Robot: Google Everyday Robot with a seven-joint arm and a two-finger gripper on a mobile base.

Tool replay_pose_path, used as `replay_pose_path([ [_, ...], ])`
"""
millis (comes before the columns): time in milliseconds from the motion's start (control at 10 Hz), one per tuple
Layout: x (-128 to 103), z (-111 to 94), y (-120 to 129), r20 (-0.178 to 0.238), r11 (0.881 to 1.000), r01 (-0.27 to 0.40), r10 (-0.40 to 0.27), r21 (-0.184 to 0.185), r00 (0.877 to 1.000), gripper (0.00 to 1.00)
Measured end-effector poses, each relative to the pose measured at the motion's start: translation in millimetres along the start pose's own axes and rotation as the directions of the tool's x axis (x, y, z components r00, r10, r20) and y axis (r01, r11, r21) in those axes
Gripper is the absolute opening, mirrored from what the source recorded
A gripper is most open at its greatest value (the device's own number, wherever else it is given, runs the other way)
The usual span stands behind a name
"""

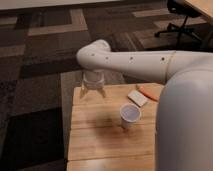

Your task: Place the pepper in the ceramic cup

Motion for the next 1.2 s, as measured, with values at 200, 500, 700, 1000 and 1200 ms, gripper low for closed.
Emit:
replay_pose_path([
  [200, -17, -11, -47, 0.018, 1.000, -0.004, 0.004, 0.025, 1.000, 0.65],
  [500, -44, -36, -115, 0.078, 0.995, 0.008, -0.016, 0.096, 0.997, 0.65],
  [700, -45, -37, -117, 0.080, 0.995, 0.013, -0.021, 0.101, 0.997, 0.65],
  [1000, -45, -37, -119, 0.081, 0.995, 0.010, -0.019, 0.102, 0.997, 0.65],
  [1200, -46, -37, -119, 0.082, 0.994, 0.010, -0.019, 0.106, 0.996, 0.65],
])
